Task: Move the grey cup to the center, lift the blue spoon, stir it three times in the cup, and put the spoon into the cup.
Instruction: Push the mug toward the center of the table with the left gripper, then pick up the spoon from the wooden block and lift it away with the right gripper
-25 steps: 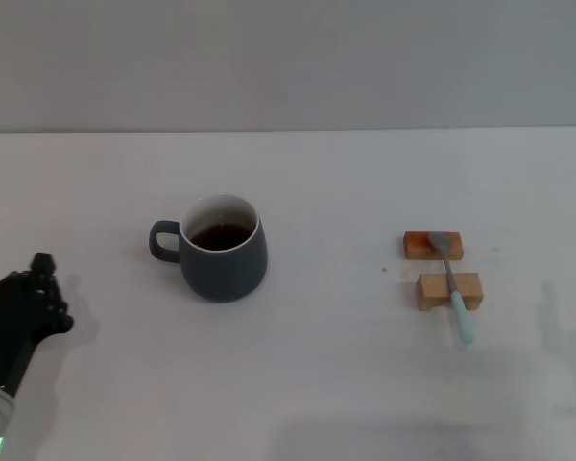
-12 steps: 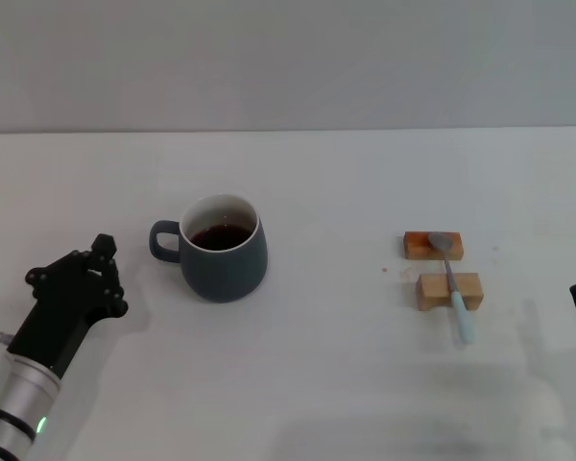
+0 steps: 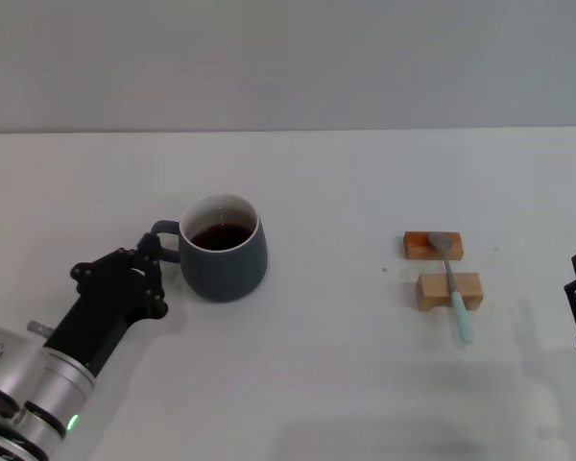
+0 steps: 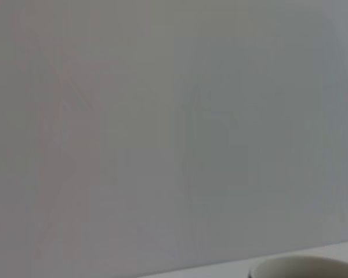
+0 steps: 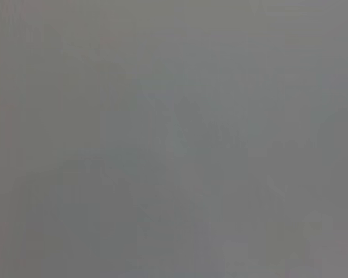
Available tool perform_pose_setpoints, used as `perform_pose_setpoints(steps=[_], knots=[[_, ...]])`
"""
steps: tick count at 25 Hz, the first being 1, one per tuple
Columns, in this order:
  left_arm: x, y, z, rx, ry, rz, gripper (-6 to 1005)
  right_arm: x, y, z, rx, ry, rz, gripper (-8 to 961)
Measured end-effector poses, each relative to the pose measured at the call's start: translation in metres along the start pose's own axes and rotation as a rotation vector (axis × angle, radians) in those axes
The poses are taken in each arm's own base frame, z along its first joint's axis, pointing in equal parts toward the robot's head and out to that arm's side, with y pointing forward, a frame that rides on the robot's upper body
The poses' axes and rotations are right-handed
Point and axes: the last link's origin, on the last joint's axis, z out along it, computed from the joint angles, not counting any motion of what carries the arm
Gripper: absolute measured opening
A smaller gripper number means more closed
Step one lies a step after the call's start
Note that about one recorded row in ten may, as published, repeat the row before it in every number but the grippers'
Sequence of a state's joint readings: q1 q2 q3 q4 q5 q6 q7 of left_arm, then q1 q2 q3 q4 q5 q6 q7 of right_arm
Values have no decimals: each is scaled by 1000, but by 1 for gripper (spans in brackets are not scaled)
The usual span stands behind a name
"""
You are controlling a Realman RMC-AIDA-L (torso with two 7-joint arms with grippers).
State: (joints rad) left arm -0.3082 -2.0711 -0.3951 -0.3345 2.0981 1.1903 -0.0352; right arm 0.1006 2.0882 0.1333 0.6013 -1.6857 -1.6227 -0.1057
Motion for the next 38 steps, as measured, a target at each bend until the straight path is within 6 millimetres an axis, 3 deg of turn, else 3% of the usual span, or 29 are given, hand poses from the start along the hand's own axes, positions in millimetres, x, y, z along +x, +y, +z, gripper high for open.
perform_pose_setpoints(steps=[16,26,31,33,38], knots=[[-4,9,21,-62,-76,25,-2,-2,1,-1,-3,-8,5,694],[-2,27,27,-138,-75,31,-1,-1,1,-1,-7,-3,5,694],[-7,12,14,-59,-79,14,-1,3,3,-5,-18,23,5,695],[-12,-4,-3,25,-86,-1,-1,5,3,-6,-21,42,4,695],[-17,-13,-19,73,-89,-4,-1,16,3,-7,-28,115,-2,695]])
